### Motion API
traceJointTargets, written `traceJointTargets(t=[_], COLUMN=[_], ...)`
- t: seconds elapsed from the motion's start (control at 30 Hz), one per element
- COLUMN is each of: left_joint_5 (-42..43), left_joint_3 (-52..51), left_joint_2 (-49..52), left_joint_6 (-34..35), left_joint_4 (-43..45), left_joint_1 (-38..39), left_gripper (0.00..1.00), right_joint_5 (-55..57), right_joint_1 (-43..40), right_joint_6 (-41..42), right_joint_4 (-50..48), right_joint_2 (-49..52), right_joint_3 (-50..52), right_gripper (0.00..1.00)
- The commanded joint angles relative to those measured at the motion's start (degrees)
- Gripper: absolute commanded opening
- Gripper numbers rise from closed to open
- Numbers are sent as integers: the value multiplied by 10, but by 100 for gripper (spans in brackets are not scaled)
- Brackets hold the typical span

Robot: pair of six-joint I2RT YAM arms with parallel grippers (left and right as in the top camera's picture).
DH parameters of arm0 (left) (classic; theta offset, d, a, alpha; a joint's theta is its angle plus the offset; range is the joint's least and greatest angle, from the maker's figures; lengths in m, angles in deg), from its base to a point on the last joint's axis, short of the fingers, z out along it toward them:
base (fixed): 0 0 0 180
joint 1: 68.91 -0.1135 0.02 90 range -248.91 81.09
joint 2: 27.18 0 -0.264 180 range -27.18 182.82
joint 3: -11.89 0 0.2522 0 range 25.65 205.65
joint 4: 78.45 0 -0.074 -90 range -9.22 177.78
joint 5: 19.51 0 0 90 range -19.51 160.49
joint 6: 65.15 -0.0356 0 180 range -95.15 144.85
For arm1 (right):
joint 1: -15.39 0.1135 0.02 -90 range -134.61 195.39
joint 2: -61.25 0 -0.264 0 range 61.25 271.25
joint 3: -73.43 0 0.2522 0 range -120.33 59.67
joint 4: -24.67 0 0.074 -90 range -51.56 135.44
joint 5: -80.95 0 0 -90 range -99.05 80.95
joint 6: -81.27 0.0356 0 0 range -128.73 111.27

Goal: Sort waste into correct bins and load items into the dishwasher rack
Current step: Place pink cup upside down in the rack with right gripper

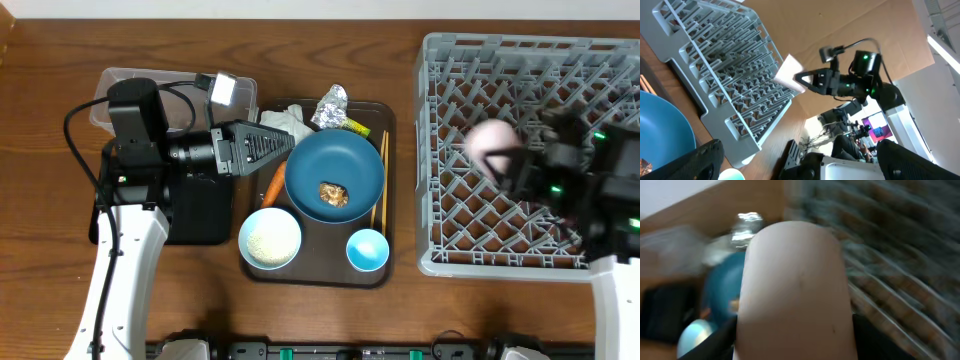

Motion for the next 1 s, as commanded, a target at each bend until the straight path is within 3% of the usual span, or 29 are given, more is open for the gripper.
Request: traceJointTargets(t=[0.0, 0.13, 0.27, 0.83, 0.87, 0.97], left_joint_5=[7, 7, 7, 7, 7, 7], left_joint_3=[11, 11, 11, 11, 11, 11], left_joint_2=[-3, -3, -3, -3, -3, -3], left_joint_6=[3, 3, 3, 0, 0, 0], left_joint_4=[1, 1, 1, 1, 1, 1], left_joint_1=[-2, -2, -2, -2, -2, -2], left_gripper=[98, 98, 98, 98, 98, 98], right_joint_5=[103, 167, 160, 85, 80, 79], right_joint_1=[-74, -154, -198, -203, -203, -203], right_joint_6=[43, 43, 48, 44, 42, 43], right_joint_4=[37, 79, 90, 111, 111, 108], right_joint_2=[0, 16, 43, 165, 168, 168], right_joint_3=[-6, -6, -6, -6, -6, -6], right_gripper=[47, 48, 47, 49, 51, 71])
